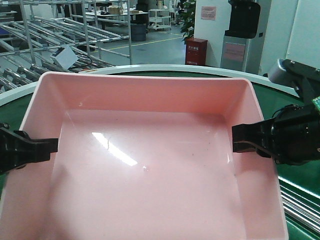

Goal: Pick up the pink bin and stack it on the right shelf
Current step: 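Close both grippers on the pink bin's side walls, then lift the pink bin off the conveyor with both grippers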

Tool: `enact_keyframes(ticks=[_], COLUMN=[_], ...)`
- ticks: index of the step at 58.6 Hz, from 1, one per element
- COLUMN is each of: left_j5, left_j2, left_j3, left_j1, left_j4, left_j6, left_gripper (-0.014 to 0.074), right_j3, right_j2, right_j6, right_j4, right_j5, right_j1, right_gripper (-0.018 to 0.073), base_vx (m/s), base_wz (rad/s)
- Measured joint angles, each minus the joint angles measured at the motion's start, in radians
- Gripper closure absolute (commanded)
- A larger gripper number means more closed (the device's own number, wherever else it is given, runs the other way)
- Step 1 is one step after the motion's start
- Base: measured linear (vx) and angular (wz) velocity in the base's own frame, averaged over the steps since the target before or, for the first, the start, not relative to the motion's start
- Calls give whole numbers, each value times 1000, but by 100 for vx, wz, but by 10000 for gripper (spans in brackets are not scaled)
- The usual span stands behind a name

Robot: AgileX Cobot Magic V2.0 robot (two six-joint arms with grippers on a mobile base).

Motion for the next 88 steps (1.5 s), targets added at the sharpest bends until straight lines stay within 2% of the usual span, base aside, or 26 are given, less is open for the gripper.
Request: enact_keyframes(ticks=[60, 88], left_j5=[1, 1], left_j2=[7, 7], left_j3=[0, 0], left_j1=[0, 0], left_j4=[-1, -1], left_j6=[1, 1], left_gripper=[598, 598], right_j3=[2, 2], right_j2=[0, 0], right_j6=[0, 0], right_j4=[-1, -2], right_j5=[5, 5], right_j1=[0, 0], right_gripper=[568, 568], base_vx=[-1, -18], base_wz=[0, 0])
